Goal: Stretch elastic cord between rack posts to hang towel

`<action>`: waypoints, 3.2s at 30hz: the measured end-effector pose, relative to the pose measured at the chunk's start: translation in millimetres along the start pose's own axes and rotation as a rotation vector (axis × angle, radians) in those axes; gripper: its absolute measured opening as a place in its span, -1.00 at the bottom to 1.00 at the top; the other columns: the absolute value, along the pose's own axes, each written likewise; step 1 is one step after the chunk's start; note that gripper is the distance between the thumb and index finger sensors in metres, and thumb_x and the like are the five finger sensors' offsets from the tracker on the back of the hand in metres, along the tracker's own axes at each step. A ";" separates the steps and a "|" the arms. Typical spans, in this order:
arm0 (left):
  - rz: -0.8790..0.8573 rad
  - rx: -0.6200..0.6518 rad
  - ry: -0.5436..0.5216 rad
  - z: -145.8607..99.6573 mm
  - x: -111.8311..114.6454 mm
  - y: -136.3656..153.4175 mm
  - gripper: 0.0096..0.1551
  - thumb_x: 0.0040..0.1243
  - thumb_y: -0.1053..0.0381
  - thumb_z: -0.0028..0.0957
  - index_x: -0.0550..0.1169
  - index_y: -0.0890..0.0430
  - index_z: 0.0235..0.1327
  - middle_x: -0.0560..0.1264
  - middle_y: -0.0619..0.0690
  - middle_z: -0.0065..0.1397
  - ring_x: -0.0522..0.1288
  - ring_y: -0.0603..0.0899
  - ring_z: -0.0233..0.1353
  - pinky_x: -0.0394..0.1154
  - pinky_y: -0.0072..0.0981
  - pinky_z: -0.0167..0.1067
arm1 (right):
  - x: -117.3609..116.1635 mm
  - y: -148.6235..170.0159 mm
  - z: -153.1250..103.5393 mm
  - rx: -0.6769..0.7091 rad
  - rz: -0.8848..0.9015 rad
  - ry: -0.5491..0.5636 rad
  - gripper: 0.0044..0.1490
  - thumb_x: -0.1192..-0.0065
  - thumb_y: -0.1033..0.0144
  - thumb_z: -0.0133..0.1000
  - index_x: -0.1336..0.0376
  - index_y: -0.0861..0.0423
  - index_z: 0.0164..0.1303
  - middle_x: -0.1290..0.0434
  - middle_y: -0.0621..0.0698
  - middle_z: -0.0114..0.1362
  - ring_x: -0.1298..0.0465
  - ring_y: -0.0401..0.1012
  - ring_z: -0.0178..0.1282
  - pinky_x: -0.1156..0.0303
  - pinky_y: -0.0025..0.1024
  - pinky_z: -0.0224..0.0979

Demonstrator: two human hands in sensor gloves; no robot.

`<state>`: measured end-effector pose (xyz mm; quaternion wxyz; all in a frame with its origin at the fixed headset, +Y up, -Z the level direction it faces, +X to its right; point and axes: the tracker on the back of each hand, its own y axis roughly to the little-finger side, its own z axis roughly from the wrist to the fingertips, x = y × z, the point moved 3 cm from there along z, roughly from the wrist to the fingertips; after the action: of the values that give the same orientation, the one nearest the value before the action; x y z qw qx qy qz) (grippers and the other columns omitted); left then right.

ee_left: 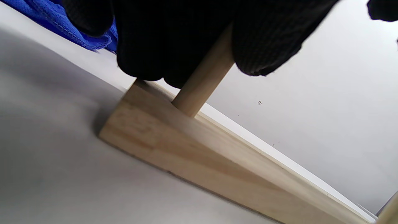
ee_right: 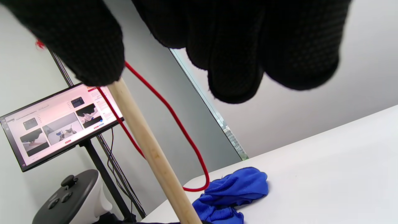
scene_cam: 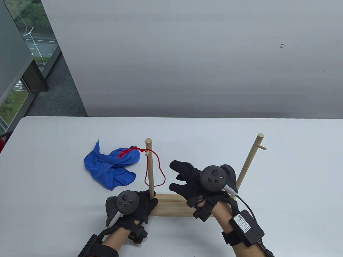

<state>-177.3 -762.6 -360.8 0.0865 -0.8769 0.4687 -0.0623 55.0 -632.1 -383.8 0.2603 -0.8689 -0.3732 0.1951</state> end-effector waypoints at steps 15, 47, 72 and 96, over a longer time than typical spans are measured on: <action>0.005 -0.002 0.003 0.0 0.8 -0.3 -0.43 0.55 -0.18 -0.15 0.68 0.03 0.09 0.77 -0.03 0.15 0.70 0.21 0.20 0.41 0.25 0.36 | -37.8 16.8 28.9 -0.063 0.086 -0.100 -0.27 -0.46 0.03 -0.04 -0.27 -0.01 0.32 -0.48 0.14 0.26 -0.70 -0.18 -0.30 -0.61 -0.44 -0.41; 0.020 -0.010 0.017 0.5 2.0 -1.0 -0.43 0.55 -0.18 -0.14 0.67 0.02 0.09 0.76 -0.04 0.16 0.69 0.20 0.21 0.40 0.26 0.37 | 89.6 -20.7 -38.3 -0.087 -0.335 0.189 -0.47 -0.36 0.22 -0.02 -0.34 0.09 0.15 -0.58 0.08 0.03 -0.73 -0.22 -0.40 -0.63 -0.47 -0.50; 0.035 -0.041 0.037 1.0 3.0 -0.2 -0.44 0.53 -0.24 -0.12 0.67 -0.03 0.08 0.76 -0.09 0.16 0.67 0.15 0.24 0.41 0.23 0.38 | 199.5 -79.7 -91.3 -0.027 -0.736 0.482 -0.50 -0.37 0.18 -0.02 -0.40 0.11 0.07 -0.60 0.07 -0.02 -0.73 -0.24 -0.39 -0.62 -0.49 -0.47; 0.052 -0.065 0.050 1.4 4.7 0.0 -0.45 0.52 -0.27 -0.11 0.66 -0.08 0.09 0.75 -0.15 0.19 0.65 0.12 0.27 0.41 0.22 0.40 | 276.0 -49.3 -66.9 -0.179 -0.753 0.584 -0.48 -0.55 0.15 -0.13 -0.46 0.13 -0.05 -0.66 0.04 -0.09 -0.73 -0.27 -0.41 -0.63 -0.45 -0.43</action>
<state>-174.5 -766.4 -362.0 0.0475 -0.8649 0.4953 -0.0667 241.9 -416.7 -341.6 0.3308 -0.7110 -0.5883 -0.1977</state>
